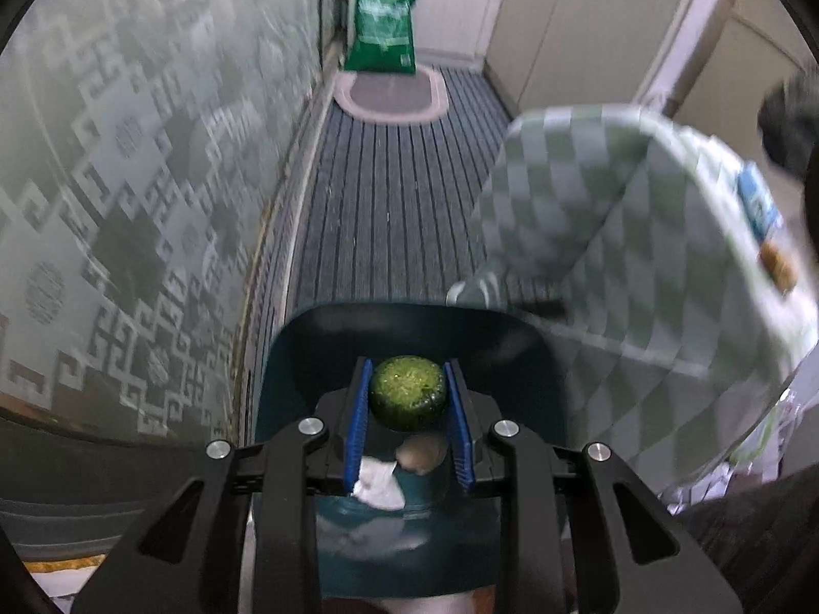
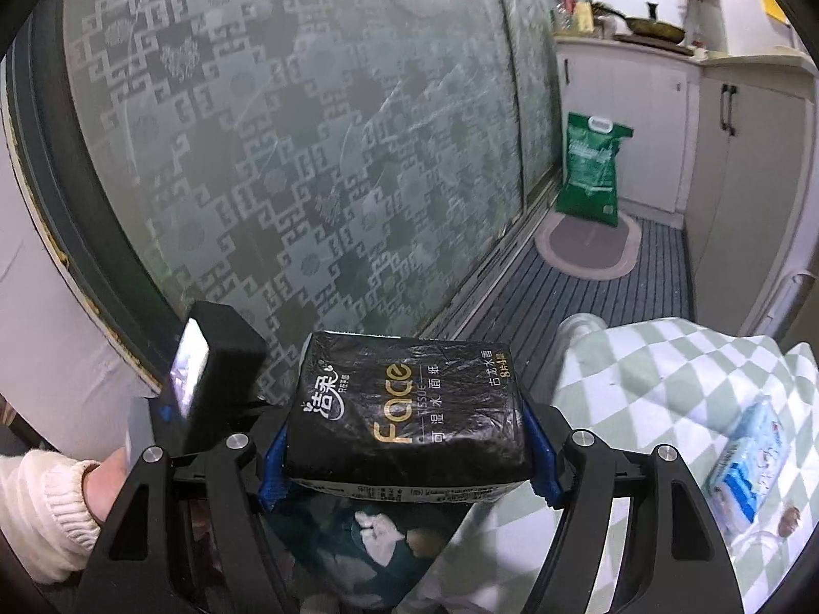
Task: Collect trash
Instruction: 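Carry the lime over the teal bin and open the left tool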
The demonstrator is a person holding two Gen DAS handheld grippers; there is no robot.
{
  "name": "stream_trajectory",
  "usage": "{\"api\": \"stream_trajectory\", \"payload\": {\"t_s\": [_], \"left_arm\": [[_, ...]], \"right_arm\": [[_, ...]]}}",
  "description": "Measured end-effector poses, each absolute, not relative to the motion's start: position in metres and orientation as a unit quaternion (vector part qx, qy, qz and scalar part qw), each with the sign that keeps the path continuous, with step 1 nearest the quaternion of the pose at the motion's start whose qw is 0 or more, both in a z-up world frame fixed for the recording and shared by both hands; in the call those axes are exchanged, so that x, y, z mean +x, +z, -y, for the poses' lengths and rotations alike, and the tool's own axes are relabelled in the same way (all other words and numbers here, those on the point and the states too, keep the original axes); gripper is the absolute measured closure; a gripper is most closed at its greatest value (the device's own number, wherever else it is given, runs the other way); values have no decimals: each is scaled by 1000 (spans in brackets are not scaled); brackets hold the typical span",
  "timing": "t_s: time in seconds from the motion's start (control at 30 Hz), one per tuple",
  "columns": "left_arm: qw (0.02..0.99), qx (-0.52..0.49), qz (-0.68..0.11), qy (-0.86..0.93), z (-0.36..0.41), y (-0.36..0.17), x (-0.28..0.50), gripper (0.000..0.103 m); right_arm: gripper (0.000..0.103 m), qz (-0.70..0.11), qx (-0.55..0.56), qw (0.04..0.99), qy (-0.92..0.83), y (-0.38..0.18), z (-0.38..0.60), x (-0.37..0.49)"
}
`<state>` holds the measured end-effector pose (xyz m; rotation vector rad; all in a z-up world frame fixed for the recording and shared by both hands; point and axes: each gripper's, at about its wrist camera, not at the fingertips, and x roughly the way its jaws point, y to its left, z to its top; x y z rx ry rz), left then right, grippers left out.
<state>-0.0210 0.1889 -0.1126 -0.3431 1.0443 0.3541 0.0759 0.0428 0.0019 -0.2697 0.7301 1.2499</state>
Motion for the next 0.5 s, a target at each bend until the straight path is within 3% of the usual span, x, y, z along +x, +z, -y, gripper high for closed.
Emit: {"api": "stream_trajectory", "payload": {"t_s": [0.5], "left_arm": [[787,-166,-572,165,-196,-165,-25,71]], "right_arm": [[30,-396,-262,691,544,-39,-87,62]]}}
